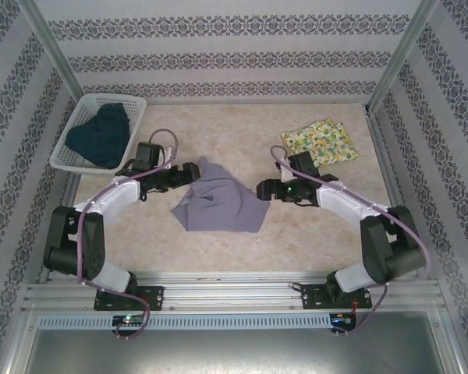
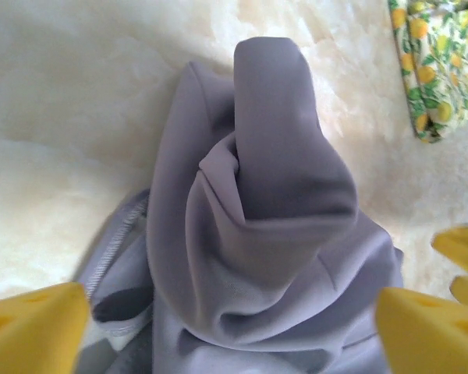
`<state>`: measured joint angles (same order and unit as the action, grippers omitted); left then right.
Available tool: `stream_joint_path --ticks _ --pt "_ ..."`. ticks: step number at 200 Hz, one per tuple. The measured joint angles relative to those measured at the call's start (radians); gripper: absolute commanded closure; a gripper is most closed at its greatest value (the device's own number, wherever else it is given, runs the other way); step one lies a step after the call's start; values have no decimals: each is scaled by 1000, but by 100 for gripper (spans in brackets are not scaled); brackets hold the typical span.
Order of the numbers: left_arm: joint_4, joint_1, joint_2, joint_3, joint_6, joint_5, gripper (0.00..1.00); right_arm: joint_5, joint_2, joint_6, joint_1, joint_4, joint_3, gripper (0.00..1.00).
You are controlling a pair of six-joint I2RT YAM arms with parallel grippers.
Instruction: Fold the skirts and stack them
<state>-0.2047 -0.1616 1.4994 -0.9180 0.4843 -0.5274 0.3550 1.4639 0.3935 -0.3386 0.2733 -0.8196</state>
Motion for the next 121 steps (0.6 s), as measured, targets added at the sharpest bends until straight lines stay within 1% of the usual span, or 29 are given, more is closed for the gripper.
stream_joint_path --ticks 14,25,42,55,71,90,121 --pt "-26 4 -52 -2 -13 67 0 -26 -40 68 -8 16 45 24" --pt "-43 14 -95 -16 -19 103 0 -46 -50 108 -23 38 58 25" --pt "-107 35 -91 -124 -55 129 0 -59 -34 172 -55 41 56 25" --pt "-169 44 -16 -266 -103 119 0 -64 -2 223 -82 30 48 25" --pt "-246 41 116 -444 -180 100 0 -87 53 288 -117 18 28 25" --pt "-346 24 244 -580 -273 92 0 -137 113 341 -152 11 3 27" --pt "-561 -23 448 -772 -402 83 17 -194 162 383 -162 33 -30 34"
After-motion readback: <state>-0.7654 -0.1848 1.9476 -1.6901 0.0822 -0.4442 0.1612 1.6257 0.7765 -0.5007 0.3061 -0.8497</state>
